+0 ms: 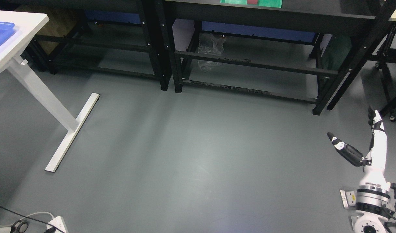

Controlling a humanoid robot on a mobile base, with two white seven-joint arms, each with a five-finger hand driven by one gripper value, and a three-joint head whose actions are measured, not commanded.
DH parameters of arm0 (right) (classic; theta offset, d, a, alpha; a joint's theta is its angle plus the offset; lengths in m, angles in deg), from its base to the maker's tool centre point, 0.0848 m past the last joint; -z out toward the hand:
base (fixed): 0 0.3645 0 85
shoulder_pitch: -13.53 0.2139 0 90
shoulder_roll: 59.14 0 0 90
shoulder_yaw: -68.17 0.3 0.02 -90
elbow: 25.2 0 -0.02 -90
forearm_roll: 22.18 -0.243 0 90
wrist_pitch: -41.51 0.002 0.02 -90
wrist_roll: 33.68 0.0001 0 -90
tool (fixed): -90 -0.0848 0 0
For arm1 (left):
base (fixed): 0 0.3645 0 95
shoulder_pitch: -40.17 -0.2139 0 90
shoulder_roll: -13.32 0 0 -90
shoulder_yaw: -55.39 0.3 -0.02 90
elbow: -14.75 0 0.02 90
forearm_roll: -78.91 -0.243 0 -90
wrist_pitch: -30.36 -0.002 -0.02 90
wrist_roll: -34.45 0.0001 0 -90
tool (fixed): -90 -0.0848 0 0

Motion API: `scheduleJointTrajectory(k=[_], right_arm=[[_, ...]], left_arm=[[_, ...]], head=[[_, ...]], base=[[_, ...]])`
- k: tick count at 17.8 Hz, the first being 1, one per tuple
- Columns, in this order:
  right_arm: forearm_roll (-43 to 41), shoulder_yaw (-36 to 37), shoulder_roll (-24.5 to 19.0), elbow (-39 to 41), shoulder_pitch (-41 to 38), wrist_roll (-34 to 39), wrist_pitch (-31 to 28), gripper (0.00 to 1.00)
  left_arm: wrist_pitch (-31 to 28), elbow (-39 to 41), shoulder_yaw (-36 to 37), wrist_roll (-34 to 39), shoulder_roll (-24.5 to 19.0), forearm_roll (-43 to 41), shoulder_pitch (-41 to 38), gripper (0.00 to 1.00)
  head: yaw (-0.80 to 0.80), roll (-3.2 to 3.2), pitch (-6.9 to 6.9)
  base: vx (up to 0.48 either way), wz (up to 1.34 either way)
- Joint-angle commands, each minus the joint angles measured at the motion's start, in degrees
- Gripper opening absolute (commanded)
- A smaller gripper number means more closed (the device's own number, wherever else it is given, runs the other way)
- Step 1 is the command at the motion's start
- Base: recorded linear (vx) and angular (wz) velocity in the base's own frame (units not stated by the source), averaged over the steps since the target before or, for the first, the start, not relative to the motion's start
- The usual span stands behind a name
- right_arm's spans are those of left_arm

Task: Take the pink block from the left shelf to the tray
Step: 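Drive toward the black shelf holding the green tray, right hand raised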

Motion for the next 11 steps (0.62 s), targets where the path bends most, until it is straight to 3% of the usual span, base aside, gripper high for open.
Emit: scheduleJointTrajectory(k=[1,6,11], right_arm=[[21.3,-0.7,1.0,0.6,-1.4,-0.4,2.1,1.00],[21.7,0.7,0.9,0.5,-0.7,0.3,0.4,1.00],[35.1,-2.0,0.4,0.4,-0.3,0.3,-2.7,1.00]], left_arm=[[0.0,0.0,0.0,0.0,-1.0,-0.1,-0.5,1.00],[0.0,0.0,0.0,0.0,-1.0,-0.1,-0.5,1.00],[0.0,0.0,0.0,0.0,-1.0,-0.1,-0.5,1.00]], head=[[0.00,0.00,0.00],[0.00,0.00,0.00],[0.00,0.00,0.00]], base=[[0.198,-0.06],[0.213,-0.05],[0.254,0.04]])
